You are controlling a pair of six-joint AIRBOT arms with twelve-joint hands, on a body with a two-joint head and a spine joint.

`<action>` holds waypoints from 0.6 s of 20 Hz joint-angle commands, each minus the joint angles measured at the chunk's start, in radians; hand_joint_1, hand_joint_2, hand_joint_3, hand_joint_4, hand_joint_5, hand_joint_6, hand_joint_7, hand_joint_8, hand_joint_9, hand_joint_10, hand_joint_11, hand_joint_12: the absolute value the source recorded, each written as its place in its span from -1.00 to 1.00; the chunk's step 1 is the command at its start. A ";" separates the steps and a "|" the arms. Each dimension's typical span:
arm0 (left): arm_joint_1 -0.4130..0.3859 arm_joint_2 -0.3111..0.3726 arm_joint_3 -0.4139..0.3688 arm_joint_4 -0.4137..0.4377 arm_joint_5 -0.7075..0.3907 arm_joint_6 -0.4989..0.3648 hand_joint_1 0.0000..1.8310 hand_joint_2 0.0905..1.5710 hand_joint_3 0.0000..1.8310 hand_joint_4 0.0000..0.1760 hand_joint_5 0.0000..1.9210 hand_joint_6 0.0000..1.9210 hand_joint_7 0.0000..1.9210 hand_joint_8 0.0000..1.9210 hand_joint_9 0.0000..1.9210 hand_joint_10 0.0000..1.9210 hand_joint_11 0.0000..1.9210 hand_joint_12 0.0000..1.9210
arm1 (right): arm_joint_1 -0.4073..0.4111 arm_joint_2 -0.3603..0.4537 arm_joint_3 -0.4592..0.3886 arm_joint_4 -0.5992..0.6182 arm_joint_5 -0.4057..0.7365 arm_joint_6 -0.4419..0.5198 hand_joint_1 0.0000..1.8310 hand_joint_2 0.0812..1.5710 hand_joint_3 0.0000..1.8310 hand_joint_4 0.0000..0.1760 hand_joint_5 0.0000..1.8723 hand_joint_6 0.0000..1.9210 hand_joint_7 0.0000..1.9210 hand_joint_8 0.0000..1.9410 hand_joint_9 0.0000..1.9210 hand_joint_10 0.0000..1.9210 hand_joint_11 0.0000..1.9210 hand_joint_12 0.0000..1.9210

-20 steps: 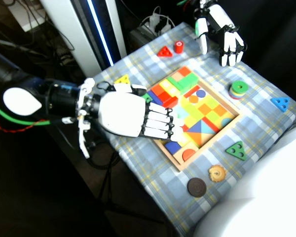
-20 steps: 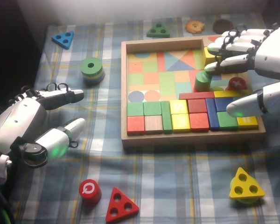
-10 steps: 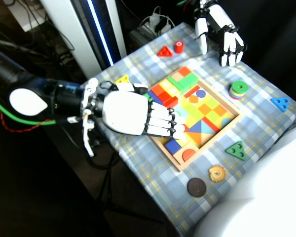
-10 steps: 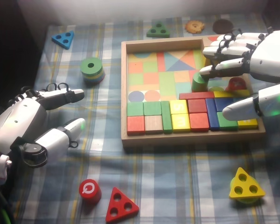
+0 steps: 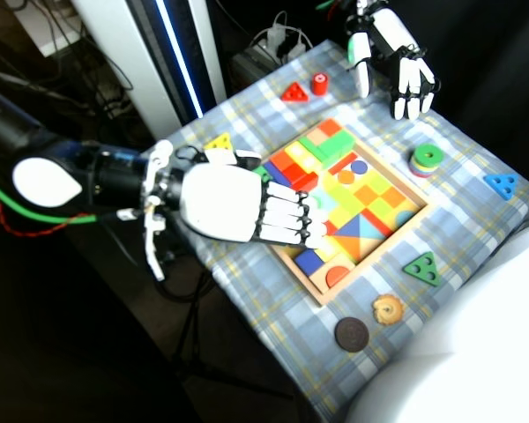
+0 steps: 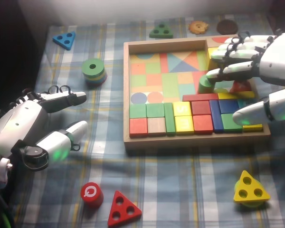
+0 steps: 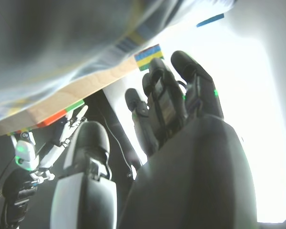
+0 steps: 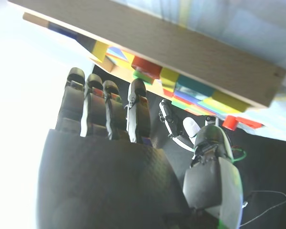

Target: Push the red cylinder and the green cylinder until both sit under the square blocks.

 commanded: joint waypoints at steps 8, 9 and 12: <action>-0.005 -0.001 0.002 0.044 -0.106 -0.007 -0.32 0.69 -1.00 -0.41 -0.38 -1.00 -0.51 -1.00 -0.54 -1.00 -1.00 -0.23 | 0.000 0.056 -0.039 0.006 0.020 0.002 -1.00 0.24 -1.00 0.60 -0.68 -1.00 -0.94 -1.00 -1.00 -1.00 -1.00 -1.00; -0.005 -0.001 0.002 0.044 -0.106 -0.007 -0.30 0.69 -1.00 -0.60 -0.37 -1.00 -0.50 -1.00 -0.52 -1.00 -1.00 -0.19 | -0.002 0.063 -0.043 0.004 0.016 0.002 -1.00 0.24 -1.00 0.48 -0.67 -1.00 -0.93 -1.00 -1.00 -1.00 -1.00 -1.00; -0.005 -0.001 0.002 0.044 -0.105 -0.007 -0.37 0.70 -1.00 -0.67 -0.38 -1.00 -0.51 -1.00 -0.54 -1.00 -1.00 -0.26 | -0.005 0.079 -0.053 -0.003 0.004 0.002 -1.00 0.24 -1.00 0.90 -0.72 -1.00 -0.96 -1.00 -1.00 -1.00 -1.00 -1.00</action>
